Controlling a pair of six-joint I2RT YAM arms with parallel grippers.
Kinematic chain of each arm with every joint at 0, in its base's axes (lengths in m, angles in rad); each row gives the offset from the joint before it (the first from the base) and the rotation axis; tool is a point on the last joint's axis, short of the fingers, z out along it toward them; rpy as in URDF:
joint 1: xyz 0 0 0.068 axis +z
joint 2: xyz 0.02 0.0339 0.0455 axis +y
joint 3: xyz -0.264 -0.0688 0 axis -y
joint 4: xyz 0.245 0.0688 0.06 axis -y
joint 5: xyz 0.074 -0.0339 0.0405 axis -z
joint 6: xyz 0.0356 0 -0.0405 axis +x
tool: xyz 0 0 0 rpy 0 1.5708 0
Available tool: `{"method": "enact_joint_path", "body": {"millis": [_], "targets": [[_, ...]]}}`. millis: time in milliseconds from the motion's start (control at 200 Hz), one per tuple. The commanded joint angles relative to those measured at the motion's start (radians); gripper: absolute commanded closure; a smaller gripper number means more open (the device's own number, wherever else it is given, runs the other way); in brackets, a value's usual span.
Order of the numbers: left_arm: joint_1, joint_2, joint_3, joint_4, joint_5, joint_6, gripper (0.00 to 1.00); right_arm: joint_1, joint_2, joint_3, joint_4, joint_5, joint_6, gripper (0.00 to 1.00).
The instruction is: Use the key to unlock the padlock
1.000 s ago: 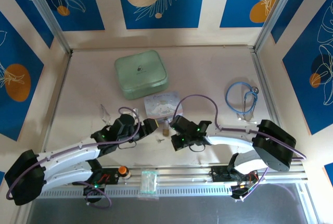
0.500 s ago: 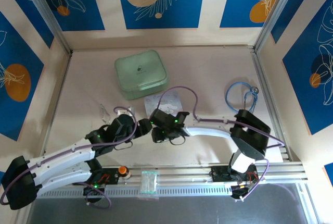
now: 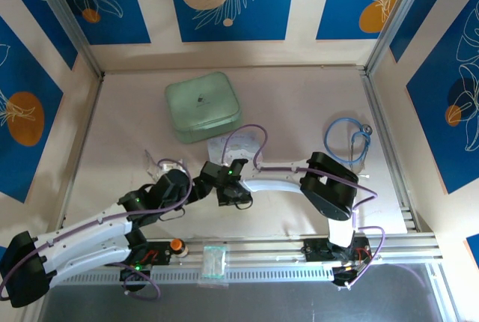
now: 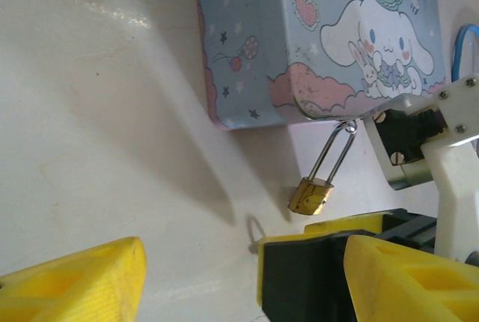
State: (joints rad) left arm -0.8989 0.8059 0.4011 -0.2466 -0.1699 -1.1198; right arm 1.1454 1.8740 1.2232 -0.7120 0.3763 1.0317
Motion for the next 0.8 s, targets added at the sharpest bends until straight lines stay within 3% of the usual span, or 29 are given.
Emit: {"method": "enact_joint_path", "body": {"millis": [0,375,795], "targets": [[-0.005,-0.017,0.003,0.026,-0.018,0.002,0.3,0.005,0.031,-0.006,-0.069,0.037,0.041,0.5],[-0.005,-0.005,0.004,0.05,-0.023,-0.003,0.3,0.046,-0.068,-0.153,-0.142,0.063,0.082,0.51],[-0.005,0.05,0.014,0.095,-0.002,-0.011,0.3,0.036,-0.265,-0.286,-0.031,0.02,0.079,0.58]]}}
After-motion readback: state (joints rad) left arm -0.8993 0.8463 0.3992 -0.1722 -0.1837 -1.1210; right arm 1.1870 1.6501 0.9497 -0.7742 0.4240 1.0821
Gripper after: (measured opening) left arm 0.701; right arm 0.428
